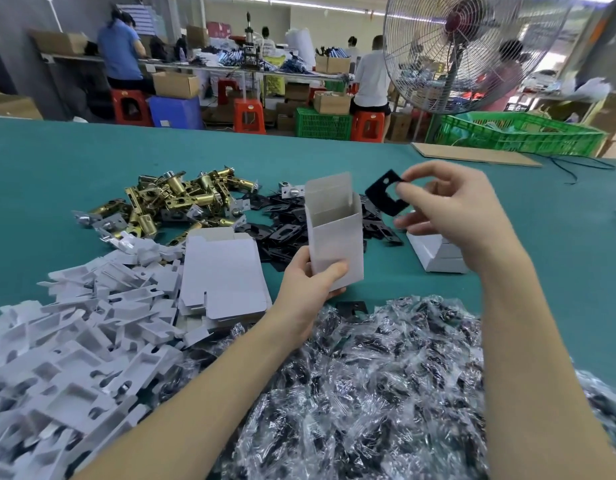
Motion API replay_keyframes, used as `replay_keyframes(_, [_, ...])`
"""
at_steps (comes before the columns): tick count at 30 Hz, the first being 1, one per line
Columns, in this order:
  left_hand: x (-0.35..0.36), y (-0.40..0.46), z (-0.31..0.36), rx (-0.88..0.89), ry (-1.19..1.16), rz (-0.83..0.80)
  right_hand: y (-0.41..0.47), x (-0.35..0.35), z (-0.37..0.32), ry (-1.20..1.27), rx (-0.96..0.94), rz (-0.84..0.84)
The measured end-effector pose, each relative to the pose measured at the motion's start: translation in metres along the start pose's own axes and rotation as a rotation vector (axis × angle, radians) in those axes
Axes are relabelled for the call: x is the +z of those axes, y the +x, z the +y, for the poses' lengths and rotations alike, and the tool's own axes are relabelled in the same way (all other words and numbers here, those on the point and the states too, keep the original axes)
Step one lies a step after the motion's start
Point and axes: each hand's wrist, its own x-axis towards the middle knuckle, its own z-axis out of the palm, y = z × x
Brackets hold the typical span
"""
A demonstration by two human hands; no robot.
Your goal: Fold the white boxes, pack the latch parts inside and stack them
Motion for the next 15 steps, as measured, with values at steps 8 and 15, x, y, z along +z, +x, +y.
replay_keyframes(8, [0.004, -0.005, 0.003, -0.036, 0.014, -0.134, -0.006, 0.009, -0.026, 0.054, -0.156, 0.015])
replay_keyframes(15, [0.002, -0.006, 0.002, -0.021, 0.154, -0.211, -0.003, 0.012, -0.015, -0.133, -0.230, 0.042])
